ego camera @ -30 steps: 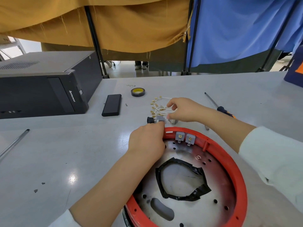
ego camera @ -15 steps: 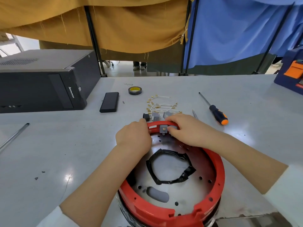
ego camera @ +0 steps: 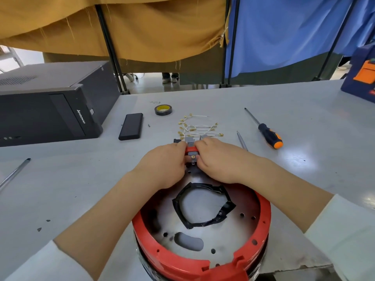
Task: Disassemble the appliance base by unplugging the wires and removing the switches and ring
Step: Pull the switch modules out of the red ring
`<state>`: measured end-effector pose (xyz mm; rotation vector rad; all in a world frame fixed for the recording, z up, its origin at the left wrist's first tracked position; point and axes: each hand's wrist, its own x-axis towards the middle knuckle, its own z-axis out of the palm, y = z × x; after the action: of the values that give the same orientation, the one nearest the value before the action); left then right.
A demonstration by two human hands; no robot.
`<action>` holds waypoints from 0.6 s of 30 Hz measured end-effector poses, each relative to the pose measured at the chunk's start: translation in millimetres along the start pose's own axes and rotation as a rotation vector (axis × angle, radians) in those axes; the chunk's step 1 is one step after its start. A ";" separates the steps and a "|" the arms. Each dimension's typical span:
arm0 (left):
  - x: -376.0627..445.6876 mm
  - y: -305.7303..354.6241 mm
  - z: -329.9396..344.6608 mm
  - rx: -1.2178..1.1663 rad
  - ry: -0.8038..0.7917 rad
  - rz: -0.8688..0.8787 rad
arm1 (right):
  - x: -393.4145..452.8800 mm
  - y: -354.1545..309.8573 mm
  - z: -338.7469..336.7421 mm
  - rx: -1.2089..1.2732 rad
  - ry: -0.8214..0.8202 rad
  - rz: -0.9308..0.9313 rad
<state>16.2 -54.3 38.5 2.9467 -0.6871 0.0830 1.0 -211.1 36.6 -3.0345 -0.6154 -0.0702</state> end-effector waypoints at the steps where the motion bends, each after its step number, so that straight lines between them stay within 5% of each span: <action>1: -0.3 0.4 2.5 0.026 0.029 -0.005 | -0.2 -0.3 2.7 -0.020 0.042 -0.003; 7: 2.4 4.1 7.7 0.080 0.120 -0.052 | -1.6 0.1 10.2 -0.015 0.189 -0.007; 18: 6.6 -4.5 12.1 -0.066 0.119 -0.019 | -1.1 -1.6 3.5 0.013 0.140 0.022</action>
<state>24.4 -54.7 26.6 2.8576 -0.6325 0.2281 -0.5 -209.9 33.2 -2.9900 -0.5693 -0.2745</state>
